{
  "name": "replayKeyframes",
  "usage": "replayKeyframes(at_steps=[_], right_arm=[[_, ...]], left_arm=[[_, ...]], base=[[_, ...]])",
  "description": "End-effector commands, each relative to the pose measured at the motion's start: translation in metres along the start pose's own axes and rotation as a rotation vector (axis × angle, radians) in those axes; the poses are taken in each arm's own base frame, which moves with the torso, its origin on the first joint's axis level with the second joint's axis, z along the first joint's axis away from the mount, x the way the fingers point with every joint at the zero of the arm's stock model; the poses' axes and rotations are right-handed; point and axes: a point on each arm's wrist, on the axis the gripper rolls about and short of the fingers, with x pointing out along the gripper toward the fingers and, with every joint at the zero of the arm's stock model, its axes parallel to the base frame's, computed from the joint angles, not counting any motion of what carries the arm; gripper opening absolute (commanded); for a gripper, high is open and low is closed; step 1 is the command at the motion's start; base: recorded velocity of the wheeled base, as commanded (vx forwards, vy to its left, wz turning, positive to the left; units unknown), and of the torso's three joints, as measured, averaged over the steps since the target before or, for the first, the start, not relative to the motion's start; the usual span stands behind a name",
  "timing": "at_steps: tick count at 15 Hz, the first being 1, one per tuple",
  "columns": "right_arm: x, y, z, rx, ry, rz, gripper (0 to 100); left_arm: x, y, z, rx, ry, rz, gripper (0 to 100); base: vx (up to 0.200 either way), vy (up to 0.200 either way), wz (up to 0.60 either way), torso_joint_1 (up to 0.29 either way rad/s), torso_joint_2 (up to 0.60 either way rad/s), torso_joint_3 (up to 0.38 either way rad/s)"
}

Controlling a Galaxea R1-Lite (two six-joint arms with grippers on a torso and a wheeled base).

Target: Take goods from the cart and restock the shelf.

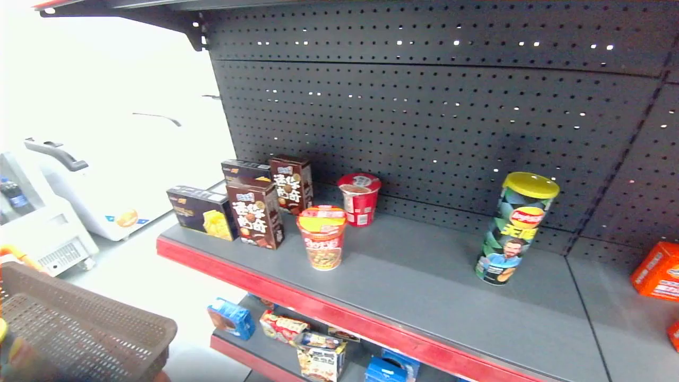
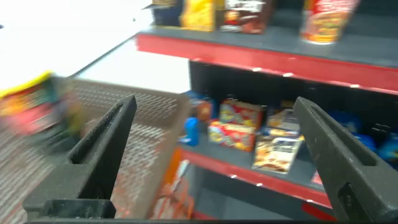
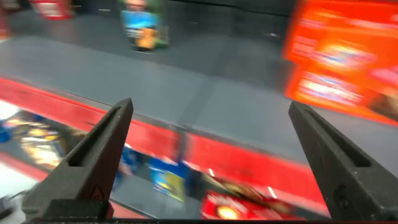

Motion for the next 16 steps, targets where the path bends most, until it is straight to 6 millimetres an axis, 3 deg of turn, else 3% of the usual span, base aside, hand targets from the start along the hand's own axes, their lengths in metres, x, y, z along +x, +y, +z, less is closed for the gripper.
replayKeyframes(at_steps=[1, 12, 14, 16], right_arm=[[0.000, 0.000, 0.000, 0.000, 0.002, 0.000, 100], [0.000, 0.000, 0.000, 0.003, 0.000, 0.000, 100], [0.000, 0.000, 0.000, 0.003, 0.000, 0.000, 100], [0.000, 0.000, 0.000, 0.003, 0.000, 0.000, 100]], left_arm=[[0.000, 0.000, 0.000, -0.001, 0.001, 0.001, 100], [0.000, 0.000, 0.000, 0.002, 0.000, 0.018, 100], [-0.006, 0.001, 0.038, 0.078, -0.033, 0.041, 100], [0.017, 0.001, 0.086, 0.092, 0.096, 0.052, 100]], base=[[0.000, 0.000, 0.60, 0.002, 0.01, -0.002], [0.000, 0.000, 0.55, 0.004, 0.00, 0.001], [0.000, 0.000, 0.00, 0.000, 0.00, 0.000], [0.000, 0.000, 0.00, 0.000, 0.00, 0.000]])
